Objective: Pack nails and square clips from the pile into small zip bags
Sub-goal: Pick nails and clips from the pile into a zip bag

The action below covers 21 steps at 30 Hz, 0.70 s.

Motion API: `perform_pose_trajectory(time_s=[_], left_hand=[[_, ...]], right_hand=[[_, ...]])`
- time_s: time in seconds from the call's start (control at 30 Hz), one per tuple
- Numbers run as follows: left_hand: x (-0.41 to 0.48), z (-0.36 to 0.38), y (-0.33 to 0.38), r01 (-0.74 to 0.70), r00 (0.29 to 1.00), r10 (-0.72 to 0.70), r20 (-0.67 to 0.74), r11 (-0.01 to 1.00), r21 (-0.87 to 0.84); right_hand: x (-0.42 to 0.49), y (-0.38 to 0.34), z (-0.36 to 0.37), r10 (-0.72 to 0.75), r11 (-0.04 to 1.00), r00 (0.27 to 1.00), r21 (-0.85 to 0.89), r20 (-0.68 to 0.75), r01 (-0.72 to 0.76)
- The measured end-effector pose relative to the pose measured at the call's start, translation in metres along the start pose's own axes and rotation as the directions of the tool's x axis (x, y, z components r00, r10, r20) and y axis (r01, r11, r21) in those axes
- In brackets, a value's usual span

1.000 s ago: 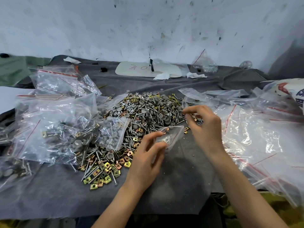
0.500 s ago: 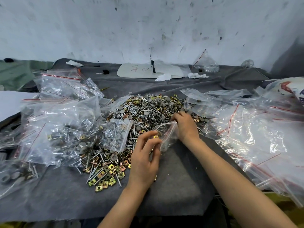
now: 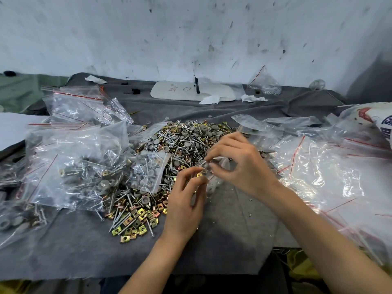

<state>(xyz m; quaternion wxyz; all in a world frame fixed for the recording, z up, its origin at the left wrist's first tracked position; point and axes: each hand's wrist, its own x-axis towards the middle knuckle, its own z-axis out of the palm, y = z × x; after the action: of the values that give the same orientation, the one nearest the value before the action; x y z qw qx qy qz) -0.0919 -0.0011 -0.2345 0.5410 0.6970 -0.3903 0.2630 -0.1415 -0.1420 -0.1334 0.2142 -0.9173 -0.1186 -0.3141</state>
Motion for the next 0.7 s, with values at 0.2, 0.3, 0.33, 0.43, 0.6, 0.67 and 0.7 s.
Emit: perform_pose_trajectory(time_s=[0.2,0.3,0.33,0.43,0.6,0.67,0.7], left_hand=[[-0.001,-0.001,-0.001,0.028,0.999,-0.027,0.024,0.999,-0.029],[-0.001,-0.001,0.000,0.033,0.999,-0.032,0.030,0.999,-0.030],[-0.001,-0.001,0.000,0.033,0.999,-0.032,0.030,0.999,-0.030],[-0.001,-0.002,0.001,0.048,0.998,-0.047,0.031,0.998,-0.036],[-0.001,-0.002,0.001,0.070,0.997,-0.068,0.049,0.997,-0.042],[-0.001,-0.002,0.001,0.068,0.997,-0.066,0.049,0.997,-0.044],[0.000,-0.002,0.000,0.065,0.997,-0.063,0.050,0.997,-0.043]], right_hand=[[0.010,0.026,0.010,0.413,0.893,0.902,0.253,-0.127,-0.373],[0.025,0.056,0.033,0.622,0.771,0.783,0.159,0.025,-0.617],[0.028,0.064,0.043,0.653,0.747,0.753,0.102,0.077,-0.657],[0.033,0.079,0.067,0.692,0.708,0.702,0.031,0.166,-0.705],[0.036,0.086,0.084,0.698,0.716,0.713,-0.043,0.064,-0.697],[0.036,0.086,0.086,0.679,0.733,0.731,-0.091,0.067,-0.674],[0.036,0.086,0.087,0.666,0.746,0.742,-0.109,0.078,-0.657]])
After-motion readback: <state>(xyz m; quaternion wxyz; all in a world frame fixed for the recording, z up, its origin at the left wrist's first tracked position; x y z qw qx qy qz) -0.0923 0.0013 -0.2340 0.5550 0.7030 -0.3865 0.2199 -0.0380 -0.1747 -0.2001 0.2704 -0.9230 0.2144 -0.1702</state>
